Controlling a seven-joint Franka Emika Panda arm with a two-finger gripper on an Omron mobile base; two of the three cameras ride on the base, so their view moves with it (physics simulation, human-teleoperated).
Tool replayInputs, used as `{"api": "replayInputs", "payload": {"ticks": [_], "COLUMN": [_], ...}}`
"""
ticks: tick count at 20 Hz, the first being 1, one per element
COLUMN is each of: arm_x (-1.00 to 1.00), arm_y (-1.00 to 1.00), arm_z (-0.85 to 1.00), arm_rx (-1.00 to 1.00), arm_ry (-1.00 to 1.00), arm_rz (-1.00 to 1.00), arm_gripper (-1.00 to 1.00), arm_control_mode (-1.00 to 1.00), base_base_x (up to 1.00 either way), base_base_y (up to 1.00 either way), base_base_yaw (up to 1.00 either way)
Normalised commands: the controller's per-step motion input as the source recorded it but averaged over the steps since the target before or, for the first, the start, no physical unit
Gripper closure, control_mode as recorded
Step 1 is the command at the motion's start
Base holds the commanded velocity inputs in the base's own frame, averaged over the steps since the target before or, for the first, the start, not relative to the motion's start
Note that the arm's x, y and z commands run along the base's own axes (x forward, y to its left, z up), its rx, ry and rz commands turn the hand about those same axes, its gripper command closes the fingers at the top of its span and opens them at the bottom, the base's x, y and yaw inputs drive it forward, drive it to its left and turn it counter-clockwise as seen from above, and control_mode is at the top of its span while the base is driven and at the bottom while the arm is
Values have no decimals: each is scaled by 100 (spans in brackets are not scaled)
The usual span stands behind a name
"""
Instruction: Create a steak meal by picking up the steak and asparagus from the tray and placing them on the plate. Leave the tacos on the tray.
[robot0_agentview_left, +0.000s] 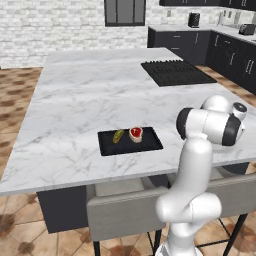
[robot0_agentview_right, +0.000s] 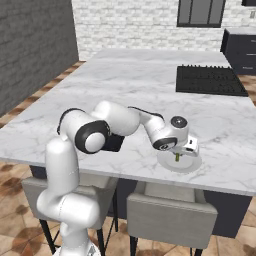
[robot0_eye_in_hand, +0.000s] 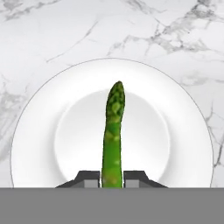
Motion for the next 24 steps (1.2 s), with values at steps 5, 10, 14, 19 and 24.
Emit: {"api": "replayInputs", "payload": {"ticks": [5, 10, 14, 19, 24], "arm_x": [0, 0, 4, 14, 20], "arm_y": [-7, -3, -9, -9, -1], "arm_z": [-13, -25, -16, -11, -6], "arm_rx": [0, 0, 0, 0, 0], "arm_ry": [0, 0, 0, 0, 0], "arm_rz": [-1, 0, 0, 0, 0], "arm_gripper": [100, 100, 100, 100, 100], "arm_control_mode": [-100, -100, -100, -100, -100], "base_base_x": [0, 0, 0, 0, 0], "base_base_y": [0, 0, 0, 0, 0], "base_base_yaw": [0, 0, 0, 0, 0]}}
